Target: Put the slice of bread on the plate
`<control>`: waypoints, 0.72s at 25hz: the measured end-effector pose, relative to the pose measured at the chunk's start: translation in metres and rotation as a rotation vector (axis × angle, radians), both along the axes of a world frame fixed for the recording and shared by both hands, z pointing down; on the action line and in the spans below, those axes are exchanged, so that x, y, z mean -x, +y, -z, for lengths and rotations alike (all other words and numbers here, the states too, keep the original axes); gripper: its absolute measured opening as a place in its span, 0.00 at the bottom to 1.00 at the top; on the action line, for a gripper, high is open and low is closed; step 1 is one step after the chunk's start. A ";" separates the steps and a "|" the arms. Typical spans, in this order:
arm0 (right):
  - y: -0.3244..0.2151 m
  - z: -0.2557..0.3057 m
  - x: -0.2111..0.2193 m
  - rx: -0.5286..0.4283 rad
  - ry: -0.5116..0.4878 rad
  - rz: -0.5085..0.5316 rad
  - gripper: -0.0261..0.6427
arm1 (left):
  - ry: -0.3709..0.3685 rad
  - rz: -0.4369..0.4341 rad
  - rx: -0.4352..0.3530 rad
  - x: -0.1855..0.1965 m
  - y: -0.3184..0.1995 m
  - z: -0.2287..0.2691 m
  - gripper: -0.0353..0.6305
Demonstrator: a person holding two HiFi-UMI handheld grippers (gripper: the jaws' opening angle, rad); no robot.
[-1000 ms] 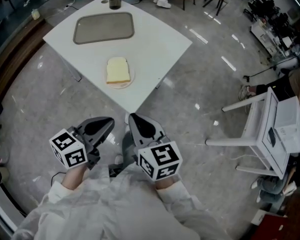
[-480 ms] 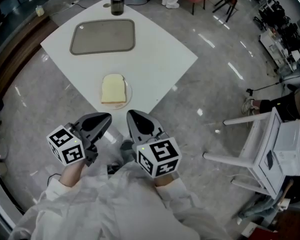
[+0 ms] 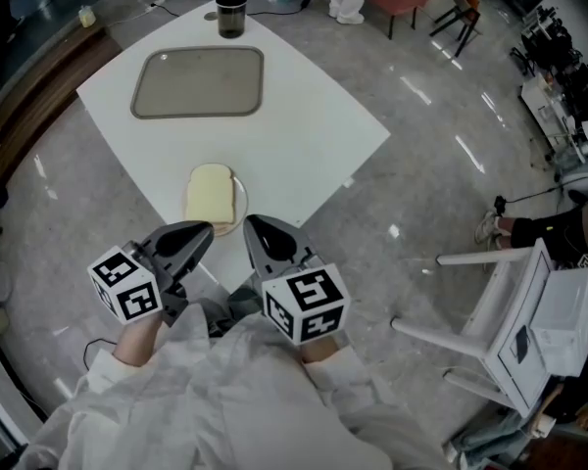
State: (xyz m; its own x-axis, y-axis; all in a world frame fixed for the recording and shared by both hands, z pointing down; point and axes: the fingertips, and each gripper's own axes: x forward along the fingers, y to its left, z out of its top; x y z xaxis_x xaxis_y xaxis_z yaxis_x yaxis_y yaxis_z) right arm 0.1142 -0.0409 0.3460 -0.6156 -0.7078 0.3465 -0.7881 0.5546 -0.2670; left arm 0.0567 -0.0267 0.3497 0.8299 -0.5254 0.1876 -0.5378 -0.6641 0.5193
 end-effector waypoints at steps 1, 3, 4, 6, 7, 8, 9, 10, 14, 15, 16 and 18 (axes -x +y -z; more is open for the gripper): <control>-0.002 -0.002 -0.002 0.004 0.000 0.002 0.06 | -0.002 0.007 0.005 0.000 -0.001 -0.002 0.07; -0.007 -0.004 -0.003 0.010 -0.006 0.000 0.06 | -0.008 0.019 0.009 0.003 -0.005 -0.004 0.07; -0.010 -0.004 -0.003 0.013 -0.009 -0.001 0.06 | -0.012 0.025 0.010 0.005 -0.007 -0.004 0.07; -0.014 -0.006 -0.002 0.021 -0.016 0.000 0.06 | -0.019 0.036 0.015 0.008 -0.010 -0.005 0.07; -0.014 -0.007 -0.001 0.025 -0.018 0.004 0.06 | -0.021 0.041 0.020 0.009 -0.010 -0.006 0.07; -0.013 -0.008 0.000 0.028 -0.019 0.008 0.06 | -0.019 0.046 0.026 0.009 -0.009 -0.007 0.07; -0.012 -0.009 0.001 0.031 -0.019 0.011 0.06 | -0.015 0.050 0.033 0.009 -0.009 -0.008 0.07; -0.012 -0.011 0.002 0.035 -0.019 0.013 0.06 | -0.007 0.054 0.039 0.010 -0.008 -0.008 0.07; -0.016 -0.016 0.013 0.054 -0.008 0.017 0.06 | -0.005 0.064 0.044 0.019 -0.010 -0.007 0.07; -0.017 -0.016 0.016 0.057 -0.005 0.017 0.06 | -0.011 0.063 0.045 0.022 -0.012 -0.008 0.07; -0.018 -0.017 0.018 0.060 -0.003 0.016 0.06 | -0.012 0.062 0.049 0.025 -0.014 -0.009 0.07; -0.023 -0.017 0.021 0.063 -0.002 0.008 0.06 | -0.011 0.057 0.058 0.030 -0.019 -0.010 0.07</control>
